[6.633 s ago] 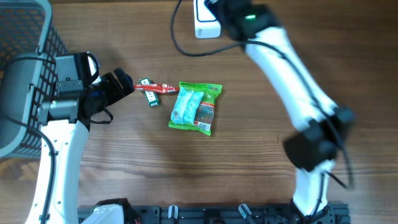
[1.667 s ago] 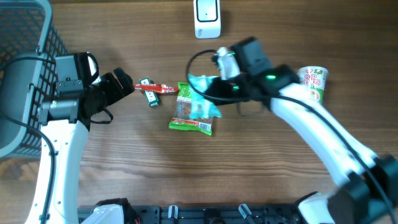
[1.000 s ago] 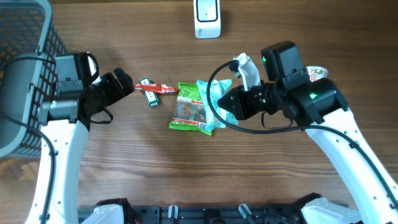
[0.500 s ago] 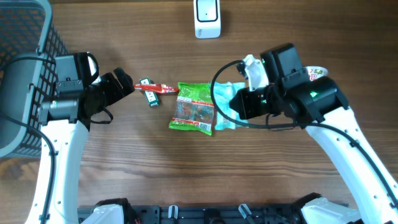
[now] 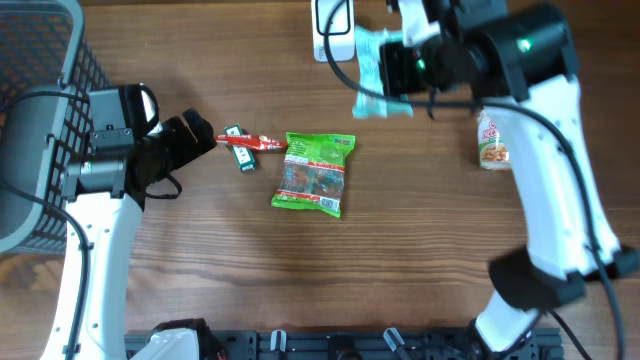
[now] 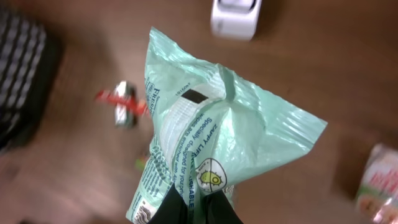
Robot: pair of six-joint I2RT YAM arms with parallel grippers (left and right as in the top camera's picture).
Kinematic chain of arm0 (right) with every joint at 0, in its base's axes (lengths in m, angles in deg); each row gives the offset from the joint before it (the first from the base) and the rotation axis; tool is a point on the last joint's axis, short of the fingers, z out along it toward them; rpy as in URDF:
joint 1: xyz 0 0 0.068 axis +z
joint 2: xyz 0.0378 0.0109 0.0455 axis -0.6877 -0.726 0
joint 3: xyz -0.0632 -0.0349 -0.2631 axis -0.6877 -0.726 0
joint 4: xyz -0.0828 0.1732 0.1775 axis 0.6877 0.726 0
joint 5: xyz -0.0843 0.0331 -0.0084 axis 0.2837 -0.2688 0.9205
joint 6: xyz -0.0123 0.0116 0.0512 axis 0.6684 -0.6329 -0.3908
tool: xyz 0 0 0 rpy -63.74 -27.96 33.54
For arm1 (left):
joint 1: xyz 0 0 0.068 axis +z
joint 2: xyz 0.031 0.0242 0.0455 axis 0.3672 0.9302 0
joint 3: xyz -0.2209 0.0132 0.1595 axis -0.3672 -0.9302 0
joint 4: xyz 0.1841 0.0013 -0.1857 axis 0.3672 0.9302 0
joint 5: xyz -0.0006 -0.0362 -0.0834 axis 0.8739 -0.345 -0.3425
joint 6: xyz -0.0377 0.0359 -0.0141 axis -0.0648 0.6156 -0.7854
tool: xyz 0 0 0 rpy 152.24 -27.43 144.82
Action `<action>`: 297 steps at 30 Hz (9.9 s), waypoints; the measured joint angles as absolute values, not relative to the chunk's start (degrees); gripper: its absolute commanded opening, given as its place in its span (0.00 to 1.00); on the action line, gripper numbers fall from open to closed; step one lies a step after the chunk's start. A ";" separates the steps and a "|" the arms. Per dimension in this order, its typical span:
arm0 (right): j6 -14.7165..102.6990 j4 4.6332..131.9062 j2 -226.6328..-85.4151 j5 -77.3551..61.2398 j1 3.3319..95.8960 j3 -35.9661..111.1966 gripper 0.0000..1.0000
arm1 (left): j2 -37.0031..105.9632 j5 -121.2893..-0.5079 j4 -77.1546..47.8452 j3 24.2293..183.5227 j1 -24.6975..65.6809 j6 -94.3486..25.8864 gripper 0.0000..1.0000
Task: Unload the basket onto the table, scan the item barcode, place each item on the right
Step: 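Carry the teal pack up to the white scanner, then hold the teal pack in front of the scanner, then carry the teal pack back down toward the right side, then lower the teal pack onto the table at right and open the gripper, then move the right gripper to the green snack bag and grasp it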
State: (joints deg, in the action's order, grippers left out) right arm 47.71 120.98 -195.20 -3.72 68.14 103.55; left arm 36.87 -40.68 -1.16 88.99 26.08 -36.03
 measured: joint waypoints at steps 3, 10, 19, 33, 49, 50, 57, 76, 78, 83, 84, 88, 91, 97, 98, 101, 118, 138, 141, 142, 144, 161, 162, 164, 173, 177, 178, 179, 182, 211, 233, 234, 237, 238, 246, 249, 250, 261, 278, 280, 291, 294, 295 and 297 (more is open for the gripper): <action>49.00 115.12 -199.46 0.63 68.14 106.45 0.04 | 36.87 -40.68 -1.14 88.99 26.08 -36.03 1.00; 54.81 100.78 -205.78 12.67 69.67 106.74 0.04 | 36.87 -40.68 -1.14 88.99 26.08 -36.03 1.00; 76.36 73.99 -219.86 34.18 75.90 107.07 0.04 | 36.87 -40.70 -1.14 88.99 26.08 -36.03 1.00; 127.73 29.70 -242.37 44.48 75.00 107.11 0.04 | 36.87 -40.68 -1.16 88.99 26.08 -36.03 1.00; 127.20 33.16 -246.85 42.11 75.13 107.17 0.04 | 36.87 -40.68 -1.16 88.99 26.08 -36.03 1.00; 126.00 34.03 -246.83 42.29 75.26 107.28 0.04 | 36.87 -40.68 -1.16 88.99 26.08 -36.03 1.00; 118.81 41.11 -246.81 44.26 77.01 107.98 0.04 | 36.87 -40.68 -1.16 88.99 26.08 -36.03 1.00; 107.73 50.53 -246.81 45.63 78.91 108.01 0.04 | 36.87 -40.68 -1.16 88.99 26.08 -36.03 1.00; 106.90 51.25 -246.81 45.63 78.94 108.01 0.04 | 36.87 -40.68 -1.16 88.99 26.08 -36.03 1.00; 105.85 50.62 -246.81 45.63 78.94 108.01 0.04 | 36.87 -40.68 -1.16 88.99 26.08 -36.03 1.00; 105.82 50.27 -246.81 45.63 78.91 108.01 0.04 | 36.87 -40.68 -1.16 88.99 26.08 -36.03 1.00; 105.65 46.82 -246.81 45.68 78.80 107.98 0.04 | 36.87 -40.68 -1.16 88.99 26.08 -36.03 1.00; 105.65 43.93 -246.83 45.72 78.69 107.98 0.04 | 36.87 -40.68 -1.16 88.99 26.08 -36.03 1.00; 105.74 43.12 -246.83 45.72 78.52 107.98 0.04 | 36.87 -40.68 -1.16 88.99 26.08 -36.03 1.00; 105.76 42.95 -246.83 45.77 78.50 107.98 0.04 | 36.87 -40.68 -1.16 88.99 26.08 -36.03 1.00; 105.89 41.57 -246.83 46.36 78.50 107.90 0.04 | 36.87 -40.68 -1.16 88.99 26.08 -36.03 1.00; 94.74 68.04 -224.73 46.95 77.71 107.59 0.04 | 36.87 -40.68 -1.16 88.99 26.08 -36.03 1.00; 62.33 105.90 -215.55 -16.51 67.68 94.00 0.93 | 36.87 -40.68 -1.14 88.99 26.08 -36.03 1.00; 61.15 102.16 -215.66 -16.20 70.85 87.55 0.89 | 36.87 -40.68 -1.16 88.99 26.08 -36.03 1.00; 60.71 100.39 -215.66 -15.67 71.77 85.69 0.89 | 36.87 -40.68 -1.16 88.99 26.08 -36.03 1.00; 59.55 97.15 -215.84 -14.36 73.60 82.32 0.86 | 36.87 -40.68 -1.16 88.99 26.08 -36.03 1.00; 51.93 73.18 -216.19 -4.00 75.02 67.96 0.75 | 36.87 -40.68 -1.16 88.99 26.08 -36.03 1.00; 51.84 72.17 -216.19 -3.92 75.02 66.98 0.65 | 36.87 -40.68 -1.16 88.99 26.08 -36.03 1.00; 51.62 68.98 -216.19 -3.76 75.02 64.34 0.34 | 36.87 -40.68 -1.16 88.99 26.08 -36.03 1.00; 51.49 64.52 -214.98 -3.50 74.50 61.01 0.06 | 36.87 -40.68 -1.16 88.99 26.08 -36.03 1.00; 51.66 69.83 -207.29 -3.37 71.55 60.99 0.06 | 36.87 -40.68 -1.16 88.99 26.08 -36.03 1.00; 51.71 73.99 -200.91 -3.37 69.38 61.19 0.04 | 36.87 -40.68 -1.18 88.99 26.08 -36.03 1.00; 51.68 75.80 -198.26 -3.15 68.55 61.19 0.04 | 36.87 -40.68 -1.27 88.99 26.08 -36.03 1.00; 51.71 86.18 -189.21 -2.93 64.64 62.43 0.04 | 36.87 -40.68 -1.29 88.99 26.08 -36.03 1.00; 53.48 78.68 -185.87 10.36 52.40 26.54 0.86 | 36.87 -40.68 -1.16 88.99 26.08 -36.03 1.00; 57.21 84.11 -185.87 -11.33 52.40 30.02 0.76 | 36.87 -40.68 -1.16 88.99 26.08 -36.03 1.00; 57.48 83.34 -185.87 -11.41 52.40 29.23 0.74 | 36.87 -40.68 -1.16 88.99 26.08 -36.06 1.00; 57.52 80.13 -185.87 -9.84 52.40 27.55 0.74 | 36.87 -40.68 -1.16 88.99 26.08 -36.03 1.00; 57.28 78.99 -185.87 -8.46 52.40 26.96 0.75 | 36.87 -40.68 -1.14 88.99 26.08 -36.06 1.00; 55.53 75.78 -185.87 2.71 52.40 24.12 0.78 | 36.87 -40.68 -1.16 88.99 26.08 -36.03 1.00; 55.58 79.06 -185.85 2.29 52.40 25.47 0.93 | 36.87 -40.68 -1.18 88.99 26.08 -36.03 1.00; 55.49 79.89 -185.78 1.42 52.40 26.20 1.00 | 36.87 -40.68 -1.16 88.99 26.08 -36.03 1.00; 50.33 75.23 -180.03 -24.44 53.27 31.92 0.82 | 36.87 -40.68 -1.16 88.99 26.08 -36.03 1.00; 27.47 59.84 -186.70 -9.53 76.64 27.18 0.93 | 36.87 -40.68 -1.16 88.99 26.08 -36.03 1.00; 24.76 59.82 -189.00 -6.39 78.52 27.07 0.90 | 36.87 -40.68 -1.16 88.99 26.08 -36.03 1.00; 17.30 60.04 -192.71 -2.54 79.63 26.81 0.58 | 36.87 -40.68 -1.16 88.99 26.08 -36.06 1.00; 16.84 60.04 -192.73 -3.00 79.66 26.81 0.59 | 36.87 -40.68 -1.16 88.99 26.08 -36.03 1.00; 16.74 59.98 -192.73 -3.02 79.70 26.81 0.59 | 36.87 -40.68 -1.16 88.99 26.08 -36.03 1.00; 16.50 59.56 -192.73 -3.17 79.96 26.81 0.59 | 36.87 -40.68 -1.16 88.99 26.08 -36.03 1.00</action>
State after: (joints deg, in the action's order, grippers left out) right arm 16.50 59.56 -192.73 -3.17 79.96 26.81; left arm 36.87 -40.68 -1.16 88.99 26.08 -36.03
